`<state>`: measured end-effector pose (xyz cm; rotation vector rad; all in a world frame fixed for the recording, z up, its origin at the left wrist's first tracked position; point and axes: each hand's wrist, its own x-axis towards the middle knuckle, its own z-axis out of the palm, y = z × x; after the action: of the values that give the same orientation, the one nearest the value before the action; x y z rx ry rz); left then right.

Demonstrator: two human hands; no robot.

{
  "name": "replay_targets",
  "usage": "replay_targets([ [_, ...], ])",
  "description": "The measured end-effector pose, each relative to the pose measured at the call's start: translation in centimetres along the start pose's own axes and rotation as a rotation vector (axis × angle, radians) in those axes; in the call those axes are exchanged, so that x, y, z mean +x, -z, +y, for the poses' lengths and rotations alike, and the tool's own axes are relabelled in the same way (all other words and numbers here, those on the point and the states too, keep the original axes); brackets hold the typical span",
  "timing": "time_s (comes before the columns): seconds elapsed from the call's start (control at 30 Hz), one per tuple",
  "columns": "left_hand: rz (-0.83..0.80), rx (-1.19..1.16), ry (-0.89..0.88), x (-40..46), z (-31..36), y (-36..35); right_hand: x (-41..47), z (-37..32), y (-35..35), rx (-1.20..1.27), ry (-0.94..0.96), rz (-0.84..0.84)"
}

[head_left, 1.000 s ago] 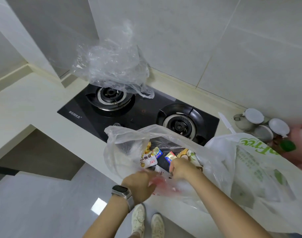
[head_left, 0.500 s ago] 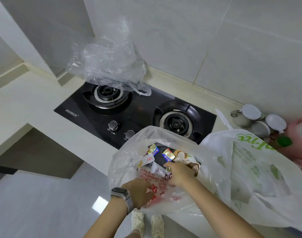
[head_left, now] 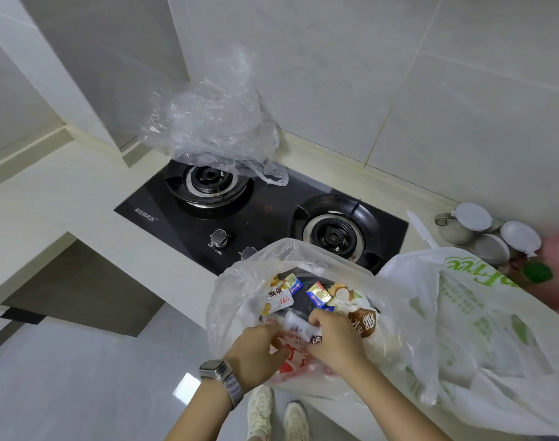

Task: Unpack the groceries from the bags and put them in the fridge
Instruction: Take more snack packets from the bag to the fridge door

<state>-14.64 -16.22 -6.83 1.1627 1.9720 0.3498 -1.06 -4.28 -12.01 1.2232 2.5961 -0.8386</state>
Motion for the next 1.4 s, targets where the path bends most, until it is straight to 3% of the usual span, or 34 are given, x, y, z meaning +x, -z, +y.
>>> replay_targets([
  [0.27,0.124,-0.132,-0.058,-0.3,1.1,-0.5,-2.4,-3.9,3.7,1.111,-0.218,0.206],
  [0.47,0.072,-0.454,-0.013,-0.3,1.2,0.5,-3.3,-5.1,6.3,1.500,-0.337,0.083],
  [0.67,-0.089,-0.624,0.024,-1.4,2.2,1.8,-3.6,-4.1,6.6,1.565,-0.417,-0.029],
  [0.93,-0.271,-0.759,0.054,-3.0,3.7,2.6,-4.8,-3.9,6.1,1.440,-0.368,0.000],
  [1.4,-0.169,-1.005,0.159,-5.6,2.0,0.7,-5.2,-5.4,6.2,1.385,-0.259,-0.104],
])
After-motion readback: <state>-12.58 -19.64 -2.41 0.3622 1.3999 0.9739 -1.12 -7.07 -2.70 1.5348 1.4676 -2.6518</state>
